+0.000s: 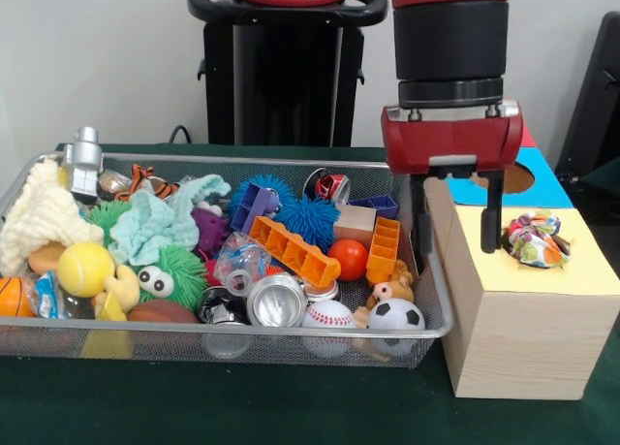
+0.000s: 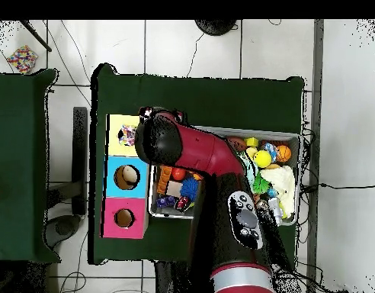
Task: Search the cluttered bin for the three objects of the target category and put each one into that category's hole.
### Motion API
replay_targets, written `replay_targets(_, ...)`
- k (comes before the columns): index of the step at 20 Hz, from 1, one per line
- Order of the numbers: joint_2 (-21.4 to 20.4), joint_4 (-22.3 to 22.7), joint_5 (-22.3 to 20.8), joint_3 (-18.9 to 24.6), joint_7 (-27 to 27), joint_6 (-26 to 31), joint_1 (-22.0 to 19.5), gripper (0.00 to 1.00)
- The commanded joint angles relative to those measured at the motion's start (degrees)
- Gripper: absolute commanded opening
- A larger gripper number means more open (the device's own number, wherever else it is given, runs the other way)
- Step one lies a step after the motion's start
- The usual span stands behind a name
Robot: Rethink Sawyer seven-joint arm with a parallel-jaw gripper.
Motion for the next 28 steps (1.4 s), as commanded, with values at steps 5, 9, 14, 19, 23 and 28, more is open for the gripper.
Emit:
replay_targets(5, 1.03, 0.35, -0.82, 7.89, 0.87, 15.78, -2.56, 1.00)
replay_targets(9, 1.18, 0.68, -0.26, 8.87, 1.57, 17.14, -3.10, 0.00)
replay_targets(14, 2.16, 2.65, 0.62, 13.40, 1.23, 12.77, -5.17, 0.00)
replay_targets(19, 3.53, 3.88, 1.63, 17.88, 2.21, 10.53, -6.68, 0.00)
replay_targets(23, 4.18, 4.04, 1.15, 19.67, 3.32, 9.10, -7.25, 0.00)
replay_targets(28, 5.02, 3.84, 0.18, 19.76, 3.47, 11.52, -7.40, 0.00)
